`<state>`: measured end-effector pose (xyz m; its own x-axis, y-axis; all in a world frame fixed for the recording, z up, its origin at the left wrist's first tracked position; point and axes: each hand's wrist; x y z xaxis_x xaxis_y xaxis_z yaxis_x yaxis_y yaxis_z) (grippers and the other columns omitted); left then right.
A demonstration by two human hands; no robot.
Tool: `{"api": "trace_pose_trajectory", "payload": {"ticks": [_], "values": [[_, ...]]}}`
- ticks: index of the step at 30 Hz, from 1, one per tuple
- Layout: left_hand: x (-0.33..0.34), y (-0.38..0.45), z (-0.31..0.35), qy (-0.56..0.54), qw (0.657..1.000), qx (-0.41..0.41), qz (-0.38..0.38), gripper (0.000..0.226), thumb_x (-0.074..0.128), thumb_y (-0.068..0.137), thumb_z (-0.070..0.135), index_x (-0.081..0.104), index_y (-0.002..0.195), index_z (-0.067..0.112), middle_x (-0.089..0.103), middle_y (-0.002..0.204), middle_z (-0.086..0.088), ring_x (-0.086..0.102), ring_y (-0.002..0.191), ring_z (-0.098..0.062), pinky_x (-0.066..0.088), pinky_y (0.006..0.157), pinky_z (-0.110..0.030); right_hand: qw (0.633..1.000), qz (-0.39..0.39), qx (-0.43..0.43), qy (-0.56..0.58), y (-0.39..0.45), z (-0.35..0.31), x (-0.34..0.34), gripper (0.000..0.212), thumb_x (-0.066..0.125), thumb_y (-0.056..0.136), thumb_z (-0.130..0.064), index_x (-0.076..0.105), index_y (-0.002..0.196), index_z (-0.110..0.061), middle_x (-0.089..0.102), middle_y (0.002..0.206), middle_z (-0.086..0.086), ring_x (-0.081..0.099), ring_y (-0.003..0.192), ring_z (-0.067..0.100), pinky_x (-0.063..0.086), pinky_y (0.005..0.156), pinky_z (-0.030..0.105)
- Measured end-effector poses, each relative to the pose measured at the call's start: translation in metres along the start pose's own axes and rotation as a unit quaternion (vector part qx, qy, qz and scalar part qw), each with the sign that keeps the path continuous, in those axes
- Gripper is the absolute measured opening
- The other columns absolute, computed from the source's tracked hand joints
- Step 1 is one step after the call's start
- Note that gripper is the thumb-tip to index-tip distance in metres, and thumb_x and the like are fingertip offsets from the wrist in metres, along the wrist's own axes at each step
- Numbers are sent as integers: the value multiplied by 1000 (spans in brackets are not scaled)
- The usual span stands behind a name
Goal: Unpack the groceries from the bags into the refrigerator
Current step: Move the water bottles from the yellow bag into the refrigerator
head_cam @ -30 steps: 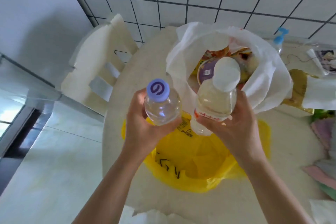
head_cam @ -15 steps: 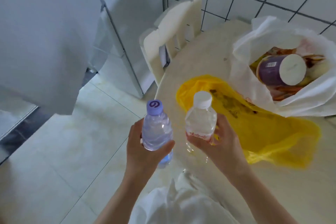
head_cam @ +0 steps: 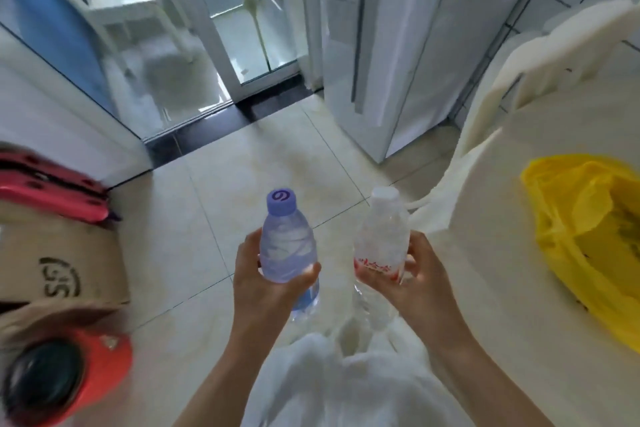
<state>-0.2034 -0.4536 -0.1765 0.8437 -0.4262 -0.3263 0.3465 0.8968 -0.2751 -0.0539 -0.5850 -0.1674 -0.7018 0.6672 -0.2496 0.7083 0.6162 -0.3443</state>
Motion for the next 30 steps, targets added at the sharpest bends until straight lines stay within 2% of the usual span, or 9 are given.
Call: {"api": "trace_pose_trajectory", "payload": {"ticks": [2,4,8,10,13,17,20,24,30], "values": [[-28,5,-11,-6,999,-11,41,75,94,55,20,54,118,25,64,110,0,64,99,-19,55,84,-36,999,-32,2,12,2,-8,29,63,88,55,-37,55,108,-32,68,100,-15,67,86,3,54,67,19],[-52,10,-20,-15,997,-20,75,72,91,59,15,53,119,25,63,111,1,63,100,-18,53,83,-31,998,-64,-2,14,7,-16,53,59,88,57,-31,55,106,-31,68,99,-15,67,86,3,51,64,16],[-87,20,-29,-33,991,-37,123,72,90,60,14,53,121,24,63,113,2,62,100,-14,55,85,-34,994,-110,-18,-5,21,-34,93,57,89,60,-27,56,107,-29,67,100,-14,67,92,9,56,73,29],[-100,30,-31,-32,988,-41,147,74,90,60,15,52,123,23,62,113,2,62,99,-10,53,82,-27,990,-136,-20,-12,33,-44,113,56,89,62,-23,57,107,-28,67,100,-12,66,93,11,57,78,35],[-112,55,-28,-26,984,-41,170,74,90,59,18,50,121,27,60,112,3,60,99,-6,49,77,-20,986,-166,-16,-15,56,-60,139,56,88,63,-23,56,109,-29,67,101,-13,65,95,9,55,74,28],[-124,103,-22,-26,983,-43,178,74,91,58,23,51,120,25,61,112,1,62,100,-14,55,83,-32,984,-177,-14,-20,96,-81,171,57,88,62,-26,55,108,-31,67,102,-14,66,93,6,54,72,25],[-128,147,-11,-30,982,-41,183,75,91,56,28,51,119,29,61,112,3,62,102,-16,55,86,-35,981,-189,-21,-27,136,-101,193,57,88,62,-25,55,108,-30,68,101,-13,66,91,6,53,72,24],[-134,206,6,-31,980,-40,192,74,93,56,24,53,118,29,62,110,2,63,101,-18,56,87,-43,978,-201,-30,-36,190,-132,221,63,88,61,-27,53,113,-29,67,105,-12,65,92,3,50,66,14],[-142,290,30,-38,980,-38,192,75,92,57,23,52,121,26,62,112,3,63,101,-16,56,88,-39,978,-198,-47,-43,262,-180,255,65,87,63,-28,51,117,-26,65,110,-9,64,99,9,51,65,12]]}}
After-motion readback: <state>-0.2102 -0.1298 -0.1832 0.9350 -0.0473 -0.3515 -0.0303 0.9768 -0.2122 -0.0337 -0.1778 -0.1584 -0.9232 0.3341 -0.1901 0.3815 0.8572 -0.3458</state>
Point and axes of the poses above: each hand's wrist, its own y-axis towards the middle knuckle, its own x-axis out of the palm, z = x × y
